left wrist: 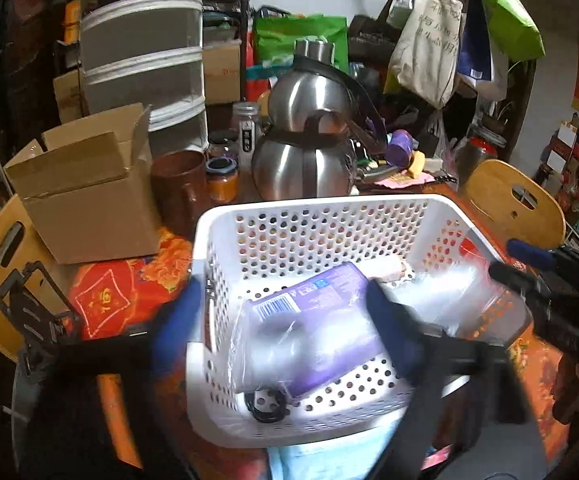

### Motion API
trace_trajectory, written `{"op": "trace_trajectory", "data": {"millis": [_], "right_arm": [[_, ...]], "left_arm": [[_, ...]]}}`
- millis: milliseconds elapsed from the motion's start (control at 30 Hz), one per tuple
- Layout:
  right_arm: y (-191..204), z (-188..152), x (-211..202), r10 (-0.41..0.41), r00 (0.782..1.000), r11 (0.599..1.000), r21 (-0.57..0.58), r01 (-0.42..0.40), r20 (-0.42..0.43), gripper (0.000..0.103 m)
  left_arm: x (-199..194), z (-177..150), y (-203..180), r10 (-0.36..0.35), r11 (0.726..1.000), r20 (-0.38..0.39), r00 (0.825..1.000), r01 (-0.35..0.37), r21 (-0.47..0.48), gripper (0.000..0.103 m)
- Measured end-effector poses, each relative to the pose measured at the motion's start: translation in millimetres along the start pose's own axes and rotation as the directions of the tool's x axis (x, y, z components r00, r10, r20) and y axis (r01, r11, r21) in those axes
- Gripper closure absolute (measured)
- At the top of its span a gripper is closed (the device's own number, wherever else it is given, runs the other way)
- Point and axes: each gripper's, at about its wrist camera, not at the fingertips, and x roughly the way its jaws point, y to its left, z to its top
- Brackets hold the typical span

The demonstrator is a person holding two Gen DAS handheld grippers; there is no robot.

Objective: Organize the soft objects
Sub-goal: 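Carry the zip bag into the white basket and open the left tool, then grasp the pink-and-white pouch with the right tool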

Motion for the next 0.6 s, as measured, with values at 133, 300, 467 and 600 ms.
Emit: {"op": "trace_trajectory", "data": {"millis": [133,300,467,600], "right_arm": [[1.3,-6.1,-2.3,0.004,1.0,1.0,0.006,-0.004,0.008,0.029],[-2.4,-9.3,-6.2,0.028,1.0,0.999,0.045,-0.028,0.003,0.029],[0.6,-7.7,-13.9,0.039,0.999,0.997,0.068,-0.04,0.012,0.029],[6.4,-14.3,-22.8,0.035,0.999,0.996,0.085,-0.035,-0.003,0.029]], "left_arm": [[-0.8,-7.6,7.8,-0.002,1.0,0.016,1.0,0.002,-0.012,0.012],[-7.8,-14.0,20.0,-0.012,0.999,0.017,1.0,0.012,-0.044,0.012],[-20.0,-22.5,22.1,-0.007,0.998,0.01,1.0,0.007,-0.055,0.012],[-29.4,-30.1,20.9,0.012,0.999,0.008,1.0,-0.012,-0.048,0.012]]}}
